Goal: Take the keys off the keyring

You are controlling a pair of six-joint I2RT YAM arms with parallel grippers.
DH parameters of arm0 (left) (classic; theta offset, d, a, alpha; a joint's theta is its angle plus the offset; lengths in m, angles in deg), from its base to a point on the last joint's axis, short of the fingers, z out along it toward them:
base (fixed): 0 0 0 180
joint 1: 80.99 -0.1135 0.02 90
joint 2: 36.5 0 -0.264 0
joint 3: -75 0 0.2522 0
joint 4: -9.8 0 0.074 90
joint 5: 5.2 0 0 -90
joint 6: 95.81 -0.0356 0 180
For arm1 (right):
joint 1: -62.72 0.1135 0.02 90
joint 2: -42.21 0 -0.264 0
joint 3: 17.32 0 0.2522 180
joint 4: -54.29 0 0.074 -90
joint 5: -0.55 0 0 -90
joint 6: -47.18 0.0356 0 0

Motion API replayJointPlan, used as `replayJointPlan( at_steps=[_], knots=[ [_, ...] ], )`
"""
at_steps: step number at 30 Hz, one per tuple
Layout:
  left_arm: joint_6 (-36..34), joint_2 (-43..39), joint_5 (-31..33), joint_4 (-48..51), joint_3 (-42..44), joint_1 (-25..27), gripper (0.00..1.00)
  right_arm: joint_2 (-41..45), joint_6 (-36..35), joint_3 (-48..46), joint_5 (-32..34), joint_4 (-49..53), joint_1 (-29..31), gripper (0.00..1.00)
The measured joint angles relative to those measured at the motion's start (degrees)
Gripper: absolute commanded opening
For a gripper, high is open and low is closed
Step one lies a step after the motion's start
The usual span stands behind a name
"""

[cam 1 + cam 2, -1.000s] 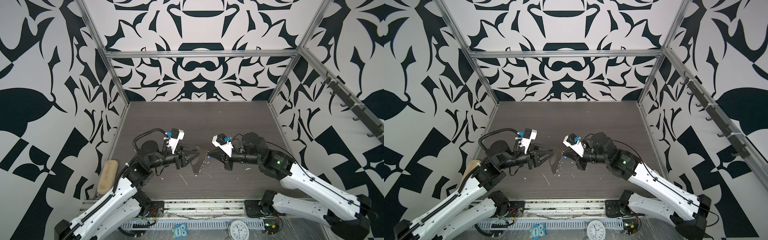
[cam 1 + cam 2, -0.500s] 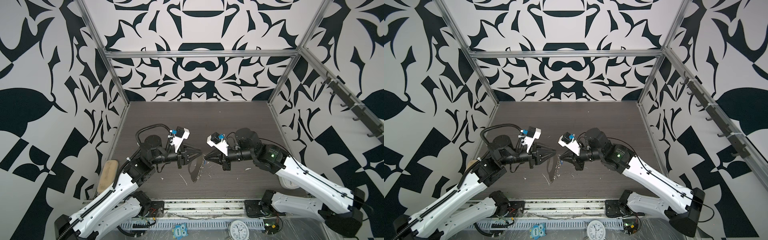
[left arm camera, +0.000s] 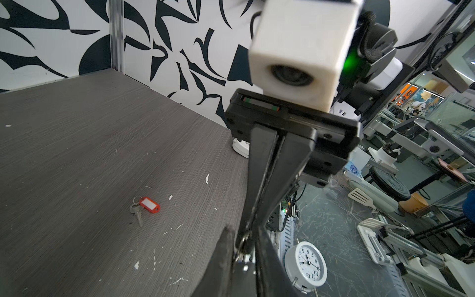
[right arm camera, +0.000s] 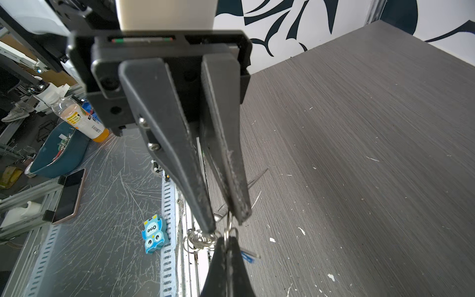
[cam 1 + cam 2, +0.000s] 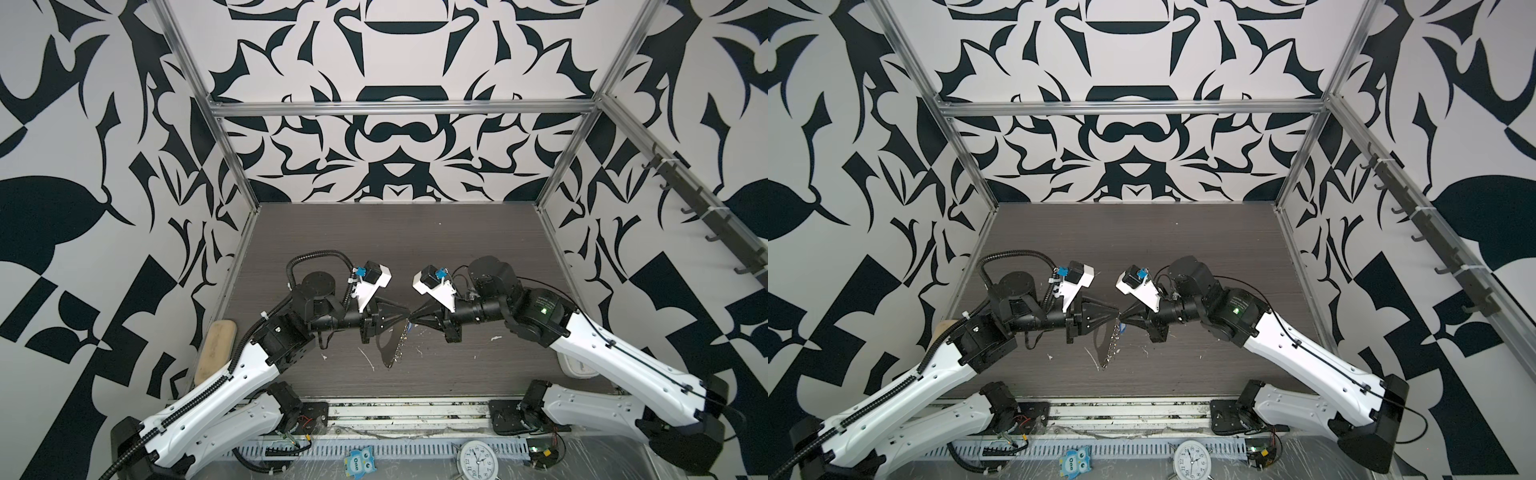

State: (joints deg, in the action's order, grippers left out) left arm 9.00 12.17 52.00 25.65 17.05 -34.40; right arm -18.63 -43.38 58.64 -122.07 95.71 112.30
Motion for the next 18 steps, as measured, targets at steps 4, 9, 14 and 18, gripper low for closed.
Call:
replayJointPlan(
  at_steps=[4, 9, 14, 18],
  knots=[
    [-0.9, 0.0, 0.1, 0.5, -0.2, 0.3, 0.22, 0.0, 0.2, 0.0, 0.0, 0.2, 0.0, 0.0],
    [-1.8, 0.0, 0.2, 1.2, -0.4, 0.6, 0.24, 0.0, 0.2, 0.0, -0.7, 0.5, -0.1, 0.0],
    [-3.2, 0.0, -0.5, 2.5, -0.8, 0.8, 0.19, 0.0, -0.1, 0.0, -3.9, 1.3, -1.4, 0.0],
    [-4.0, 0.2, -1.5, 3.2, -1.1, 0.8, 0.21, -0.3, -0.6, 0.1, -7.8, 2.4, -3.2, 0.0]
  ],
)
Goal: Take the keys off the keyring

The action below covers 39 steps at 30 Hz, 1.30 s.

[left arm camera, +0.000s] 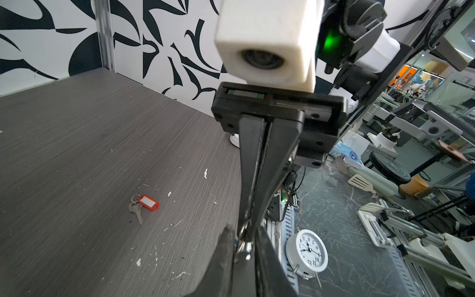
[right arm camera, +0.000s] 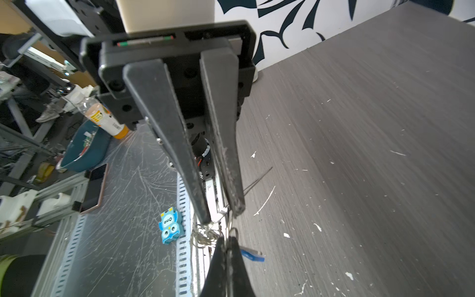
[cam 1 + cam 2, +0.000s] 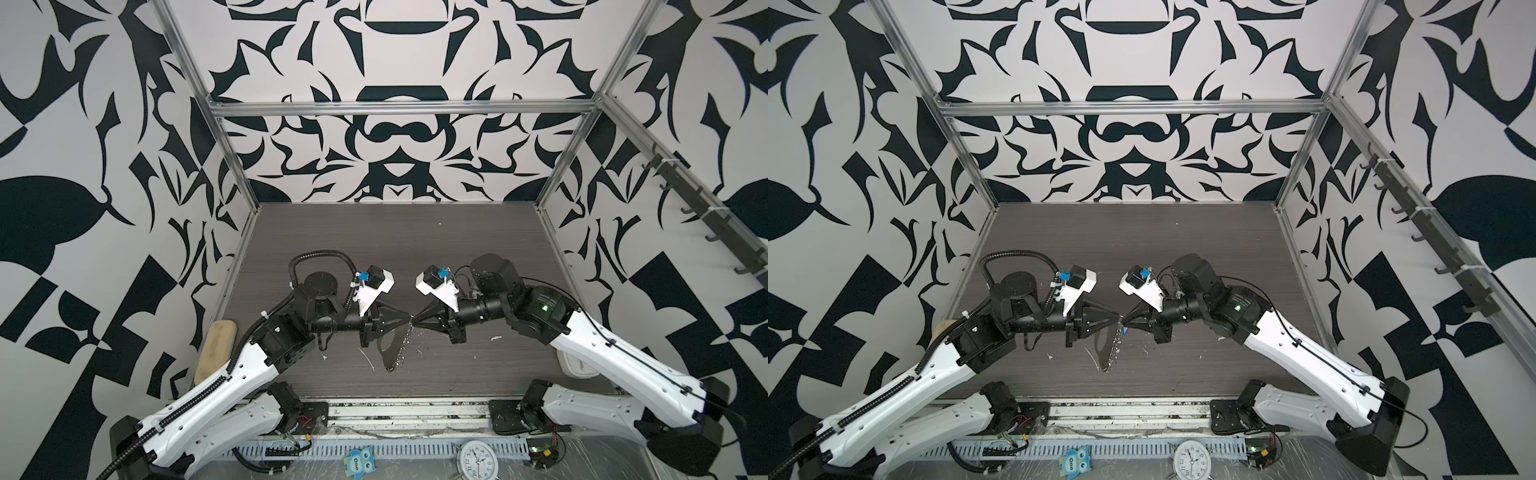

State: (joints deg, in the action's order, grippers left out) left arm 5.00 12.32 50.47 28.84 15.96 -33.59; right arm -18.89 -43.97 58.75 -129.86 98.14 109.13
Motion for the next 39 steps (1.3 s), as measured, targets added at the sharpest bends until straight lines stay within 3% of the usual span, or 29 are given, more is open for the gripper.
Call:
replayJointPlan(
  at_steps=[3, 9, 15, 21, 29, 31, 35, 39],
  knots=[
    [-0.4, 0.3, -0.5, 0.5, -0.7, 0.0, 0.24, -1.1, -0.7, 1.2, -2.1, 1.5, -0.8, 0.0],
    [-0.6, 0.7, -0.8, 1.4, -1.3, 0.1, 0.16, -2.8, -1.9, 3.1, -4.6, 4.0, -1.2, 0.0],
    [-0.8, 1.4, -1.2, 1.8, -1.7, 0.2, 0.19, -3.0, -2.1, 3.5, -4.8, 5.0, -1.3, 0.0],
    [-0.9, 1.6, -0.6, 2.0, -1.7, 0.2, 0.01, -3.5, -2.0, 4.1, -5.0, 5.9, -1.3, 0.0],
    [-1.3, 0.4, 1.0, 1.4, -1.5, 0.3, 0.0, -3.5, -0.5, 4.1, -5.0, 4.4, -1.4, 0.0],
    [-1.0, -0.5, 1.8, 0.3, -0.8, 0.3, 0.0, -3.5, -0.1, 4.1, -4.9, 3.4, -1.4, 0.06],
    [0.3, -2.5, 3.7, -2.6, 1.3, 0.5, 0.0, -2.9, 1.7, 3.8, -3.7, 0.2, -1.4, 0.33],
    [1.8, -4.1, 6.6, -5.5, 4.1, 0.7, 0.0, 0.5, 2.5, 1.6, -1.4, -3.5, -1.4, 0.46]
  ],
)
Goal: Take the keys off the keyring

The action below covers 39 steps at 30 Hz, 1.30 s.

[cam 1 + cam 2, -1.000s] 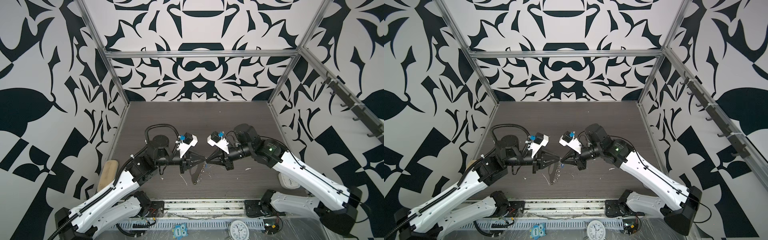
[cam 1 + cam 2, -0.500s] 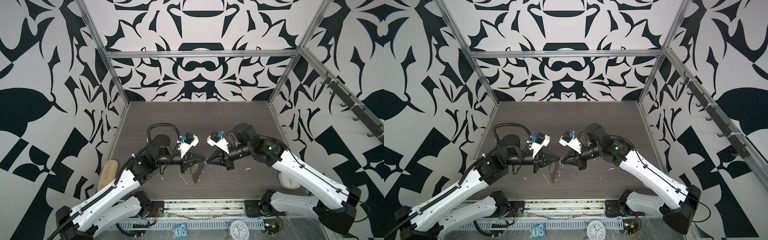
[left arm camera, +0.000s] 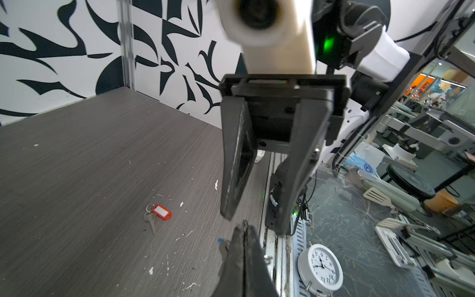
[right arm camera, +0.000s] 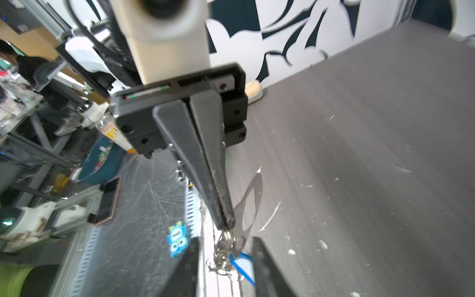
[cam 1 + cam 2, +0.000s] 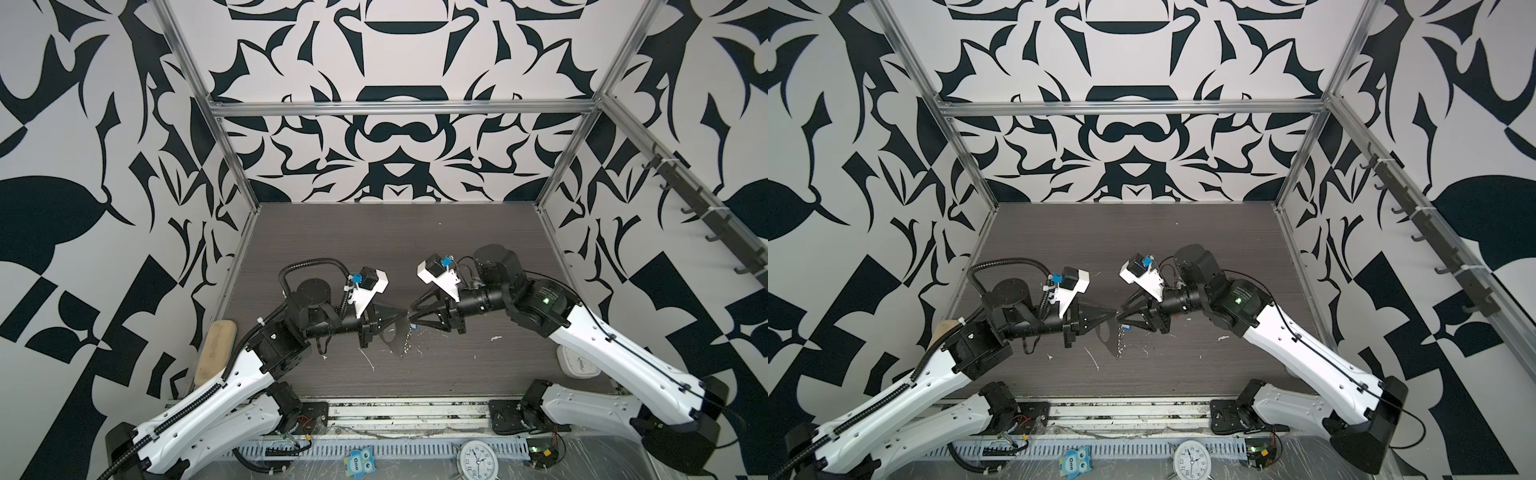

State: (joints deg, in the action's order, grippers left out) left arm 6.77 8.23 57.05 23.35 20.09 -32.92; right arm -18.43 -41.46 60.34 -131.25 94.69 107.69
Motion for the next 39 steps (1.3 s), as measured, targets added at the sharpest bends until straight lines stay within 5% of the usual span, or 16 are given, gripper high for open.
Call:
replayJointPlan(
  at_steps=[8, 18, 29, 39],
  knots=[
    [3.3, -4.0, 4.5, -6.8, 4.7, 0.0, 0.0, 10.5, 4.6, -9.3, 7.7, -10.6, 0.0, 0.49],
    [5.7, -5.4, 4.1, -14.0, 5.9, 0.0, 0.0, 12.1, 12.3, -16.7, 13.0, -23.7, 0.3, 0.49],
    [7.1, -5.6, 2.2, -17.5, 7.0, 0.0, 0.0, 11.4, 18.9, -20.1, 11.2, -35.6, 2.0, 0.49],
    [7.3, -5.8, 1.8, -18.4, 7.0, 0.0, 0.0, 7.3, 18.1, -19.1, 8.4, -36.4, 6.2, 0.44]
  ],
)
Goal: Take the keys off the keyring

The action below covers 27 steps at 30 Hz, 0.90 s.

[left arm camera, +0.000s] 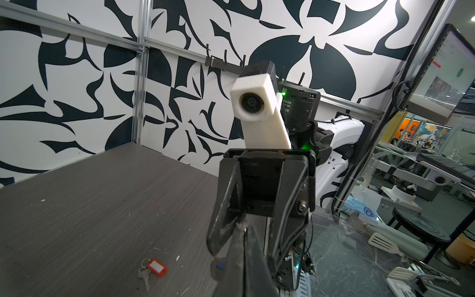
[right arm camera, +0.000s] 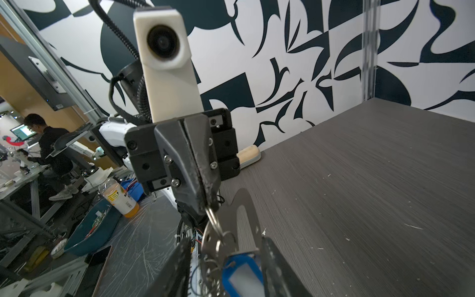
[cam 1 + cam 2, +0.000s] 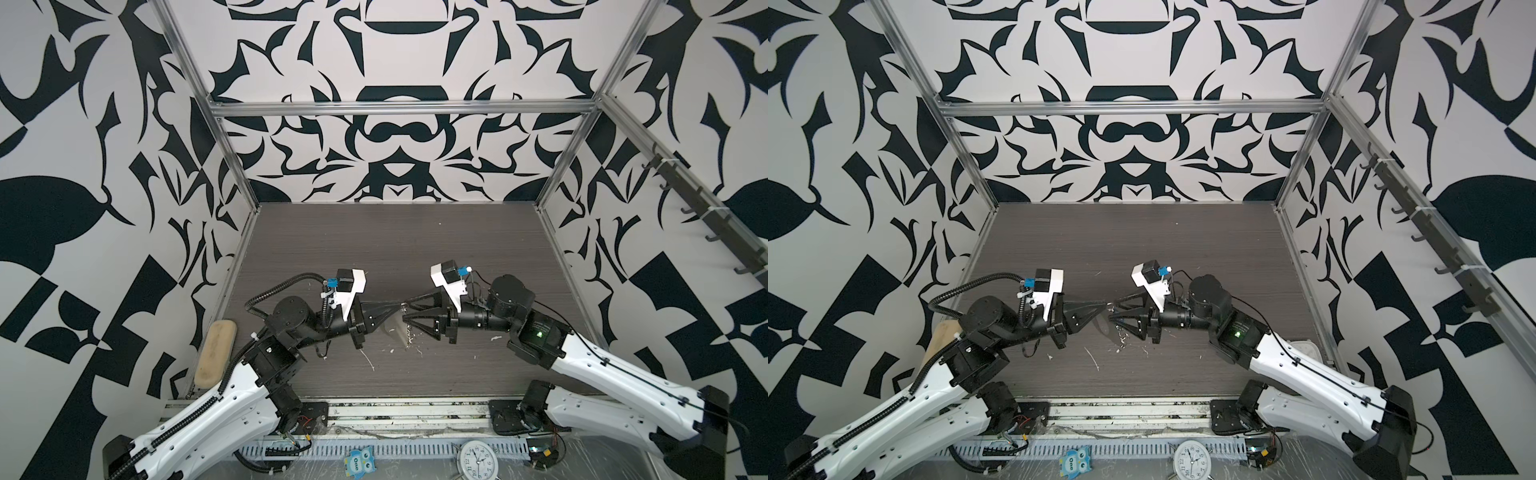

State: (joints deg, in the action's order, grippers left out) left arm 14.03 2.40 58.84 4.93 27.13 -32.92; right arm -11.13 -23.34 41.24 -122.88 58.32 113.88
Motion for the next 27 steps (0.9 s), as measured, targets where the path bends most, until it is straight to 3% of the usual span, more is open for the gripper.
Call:
replayJointPlan(
  at_steps=[13, 21, 27],
  knots=[
    [0.1, -0.5, -1.3, 0.0, 0.0, 0.0, 0.0, 3.2, -1.4, 0.2, 3.7, 0.1, 0.3, 0.42],
    [0.1, -0.4, -2.4, 0.0, 0.0, 0.0, 0.0, 1.1, -1.5, 1.4, 1.6, 0.9, 0.3, 0.27],
    [0.1, -0.4, -2.4, 0.0, 0.0, 0.0, 0.0, 1.0, -1.2, 1.9, 0.0, 1.0, 0.3, 0.09]
  ],
)
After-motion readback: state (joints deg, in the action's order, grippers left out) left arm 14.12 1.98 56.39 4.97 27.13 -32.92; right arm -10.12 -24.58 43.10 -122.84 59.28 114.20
